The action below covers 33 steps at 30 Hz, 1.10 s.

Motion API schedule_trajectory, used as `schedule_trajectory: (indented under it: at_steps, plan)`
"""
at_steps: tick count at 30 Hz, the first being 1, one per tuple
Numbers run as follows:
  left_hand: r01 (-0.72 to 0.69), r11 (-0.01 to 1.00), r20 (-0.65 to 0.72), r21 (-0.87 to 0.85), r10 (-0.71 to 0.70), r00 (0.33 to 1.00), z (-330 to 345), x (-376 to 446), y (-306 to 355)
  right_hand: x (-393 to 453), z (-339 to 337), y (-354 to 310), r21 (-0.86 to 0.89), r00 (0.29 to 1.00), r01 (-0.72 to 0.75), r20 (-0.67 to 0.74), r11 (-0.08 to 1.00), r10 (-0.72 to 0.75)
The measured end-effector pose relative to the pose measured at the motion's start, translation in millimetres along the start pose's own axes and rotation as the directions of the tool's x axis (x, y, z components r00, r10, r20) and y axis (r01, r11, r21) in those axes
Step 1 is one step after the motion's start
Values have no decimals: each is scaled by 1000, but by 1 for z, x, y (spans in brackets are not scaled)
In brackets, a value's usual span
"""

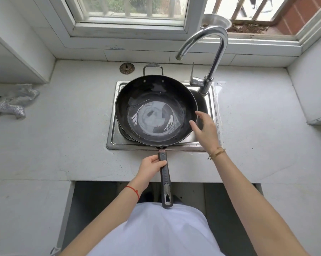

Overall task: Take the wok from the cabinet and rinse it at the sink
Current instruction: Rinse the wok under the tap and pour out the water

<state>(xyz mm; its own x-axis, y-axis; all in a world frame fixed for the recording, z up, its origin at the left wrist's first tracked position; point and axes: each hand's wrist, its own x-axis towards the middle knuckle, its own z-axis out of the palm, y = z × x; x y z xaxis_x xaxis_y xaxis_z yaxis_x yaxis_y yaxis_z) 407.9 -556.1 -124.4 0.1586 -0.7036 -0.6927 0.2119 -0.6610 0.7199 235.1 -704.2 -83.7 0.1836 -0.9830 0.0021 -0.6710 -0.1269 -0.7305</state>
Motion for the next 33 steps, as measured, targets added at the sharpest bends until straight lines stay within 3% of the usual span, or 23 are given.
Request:
schedule_trajectory:
  at_steps: [3, 14, 33]
  plan:
    - [0, 1000, -37, 12, 0, 999, 3, 0, -1, 53, -6, -6, -28, 1000, 21, -23, 999, -21]
    - [41, 999, -78, -23, -42, 996, 1, 7, -1, 199, 9, -15, -124, 992, 9, 127, 992, 7]
    - [77, 997, -42, -20, -78, 996, -5, 13, -3, 234, 17, -11, -188, 978, 93, 199, 978, -55]
